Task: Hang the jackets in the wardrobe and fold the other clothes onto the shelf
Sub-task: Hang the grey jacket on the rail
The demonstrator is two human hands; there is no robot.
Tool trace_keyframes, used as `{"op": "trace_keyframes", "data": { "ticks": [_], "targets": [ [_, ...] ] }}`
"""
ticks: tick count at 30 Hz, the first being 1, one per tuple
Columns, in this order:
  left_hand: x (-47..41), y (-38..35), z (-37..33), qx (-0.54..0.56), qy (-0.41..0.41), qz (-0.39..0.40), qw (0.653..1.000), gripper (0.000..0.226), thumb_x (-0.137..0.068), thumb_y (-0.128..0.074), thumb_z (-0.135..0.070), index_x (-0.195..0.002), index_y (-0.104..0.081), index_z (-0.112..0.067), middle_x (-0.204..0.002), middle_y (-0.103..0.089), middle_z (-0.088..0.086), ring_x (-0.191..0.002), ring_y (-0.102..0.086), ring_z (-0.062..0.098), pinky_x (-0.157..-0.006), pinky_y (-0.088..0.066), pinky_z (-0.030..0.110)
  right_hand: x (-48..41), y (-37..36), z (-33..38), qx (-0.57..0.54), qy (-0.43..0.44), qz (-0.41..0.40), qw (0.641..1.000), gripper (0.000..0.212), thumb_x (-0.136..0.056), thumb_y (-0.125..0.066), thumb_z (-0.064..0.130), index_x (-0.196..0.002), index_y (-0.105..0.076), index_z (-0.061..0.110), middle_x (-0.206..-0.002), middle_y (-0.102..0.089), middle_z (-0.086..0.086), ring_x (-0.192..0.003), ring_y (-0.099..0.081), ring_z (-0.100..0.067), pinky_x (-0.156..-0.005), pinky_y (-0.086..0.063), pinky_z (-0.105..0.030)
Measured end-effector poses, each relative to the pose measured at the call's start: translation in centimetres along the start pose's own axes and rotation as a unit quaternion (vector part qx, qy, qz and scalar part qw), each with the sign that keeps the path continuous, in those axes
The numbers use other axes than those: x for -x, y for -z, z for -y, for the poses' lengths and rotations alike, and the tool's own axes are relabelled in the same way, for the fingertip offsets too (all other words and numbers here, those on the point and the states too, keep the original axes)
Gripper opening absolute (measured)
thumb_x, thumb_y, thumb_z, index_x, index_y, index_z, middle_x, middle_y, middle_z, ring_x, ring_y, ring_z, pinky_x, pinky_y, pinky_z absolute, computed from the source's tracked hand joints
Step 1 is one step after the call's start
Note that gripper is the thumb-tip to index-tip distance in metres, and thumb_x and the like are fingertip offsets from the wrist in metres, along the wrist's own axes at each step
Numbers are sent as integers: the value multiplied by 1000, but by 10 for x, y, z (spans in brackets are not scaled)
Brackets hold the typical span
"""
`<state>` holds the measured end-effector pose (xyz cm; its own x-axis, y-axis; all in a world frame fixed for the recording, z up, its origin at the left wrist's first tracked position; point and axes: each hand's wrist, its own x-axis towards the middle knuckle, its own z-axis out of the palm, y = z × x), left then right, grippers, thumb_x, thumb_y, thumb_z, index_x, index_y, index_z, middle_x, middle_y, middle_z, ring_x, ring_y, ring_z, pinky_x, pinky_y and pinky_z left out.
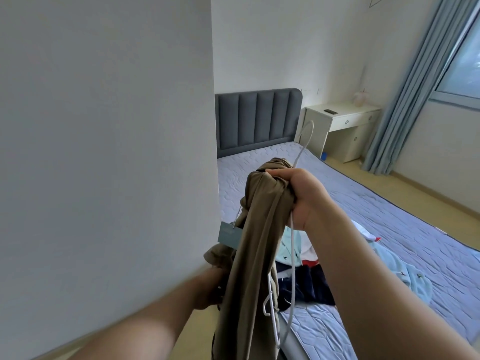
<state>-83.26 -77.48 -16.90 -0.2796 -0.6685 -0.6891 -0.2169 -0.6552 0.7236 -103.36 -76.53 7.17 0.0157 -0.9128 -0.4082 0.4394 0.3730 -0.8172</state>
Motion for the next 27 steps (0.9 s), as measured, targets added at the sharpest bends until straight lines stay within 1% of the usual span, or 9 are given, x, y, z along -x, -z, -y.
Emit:
{"op": "trace_keyframes", "data": {
  "ticks": [3,6,9,11,14,17,19,23,27],
  "targets": [
    [1,-2,-6,-76,-20,-32,996,26,-101,-56,-24,-119,-67,-9,-111,-73,16,-104,-71,30,-91,-59,49,-2,12,5,-5,6,-18,1000,44,-85,-69,10,-126,-64,-3,-127,-65,-28,-118,-63,-47,-101,-48,-62],
    [-1,4,-20,-38,-19,-125,991,22,-101,-51,-19,-113,-66,-9,-98,-77,12,-94,-74,25,-87,-60,43,-3,25,9,-2,9,-46,999,38,-85,-69,10,-122,-66,-2,-117,-71,-25,-109,-68,-43,-93,-54,-60],
    [-6,16,-46,40,-52,-197,978,20,-100,-52,-16,-109,-66,-7,-94,-76,14,-90,-73,31,-83,-59,45,-7,40,11,-3,11,-59,998,22,-88,-68,11,-106,-69,0,-87,-75,-19,-74,-75,-35,-65,-60,-49],
    [-3,21,-67,30,-94,-224,970,24,-101,-49,-20,-106,-67,-4,-89,-75,14,-85,-73,33,-75,-59,43,-13,50,11,12,16,-84,996,20,-87,-70,12,-104,-70,2,-77,-74,-15,-60,-73,-29,-56,-59,-41],
    [5,32,-100,-156,-161,-330,917,35,-105,-40,-29,-97,-64,-5,-81,-73,12,-73,-73,29,-68,-59,34,-23,64,11,29,27,-113,993,23,-84,-73,12,-106,-72,4,-78,-76,-14,-60,-73,-27,-58,-60,-39],
    [12,40,-122,-176,-195,-396,880,37,-106,-41,-29,-82,-60,-7,-64,-67,5,-57,-66,23,-52,-45,24,-34,78,10,49,37,-147,987,24,-81,-75,10,-105,-72,6,-82,-77,-15,-65,-74,-28,-66,-61,-40],
    [7,46,-128,-112,-211,-393,888,37,-103,-48,-32,-76,-61,-10,-67,-63,6,-65,-60,28,-62,-42,29,-41,86,9,64,50,-171,982,23,-80,-76,10,-102,-73,7,-78,-77,-14,-66,-74,-27,-66,-61,-39],
    [15,47,-135,62,-203,-353,911,36,-100,-51,-52,-85,-58,-20,-88,-60,-1,-79,-55,20,-77,-49,37,-54,96,11,95,61,-185,976,21,-79,-79,14,-98,-71,10,-68,-75,-8,-69,-74,-25,-60,-59,-33],
    [29,42,-132,-127,-242,-412,869,51,-100,-44,-56,-77,-60,-12,-79,-60,1,-88,-58,27,-75,-44,37,-67,106,10,117,88,-184,972,13,-81,-78,13,-90,-69,10,-60,-72,-5,-53,-70,-18,-45,-51,-23]
  ]
}}
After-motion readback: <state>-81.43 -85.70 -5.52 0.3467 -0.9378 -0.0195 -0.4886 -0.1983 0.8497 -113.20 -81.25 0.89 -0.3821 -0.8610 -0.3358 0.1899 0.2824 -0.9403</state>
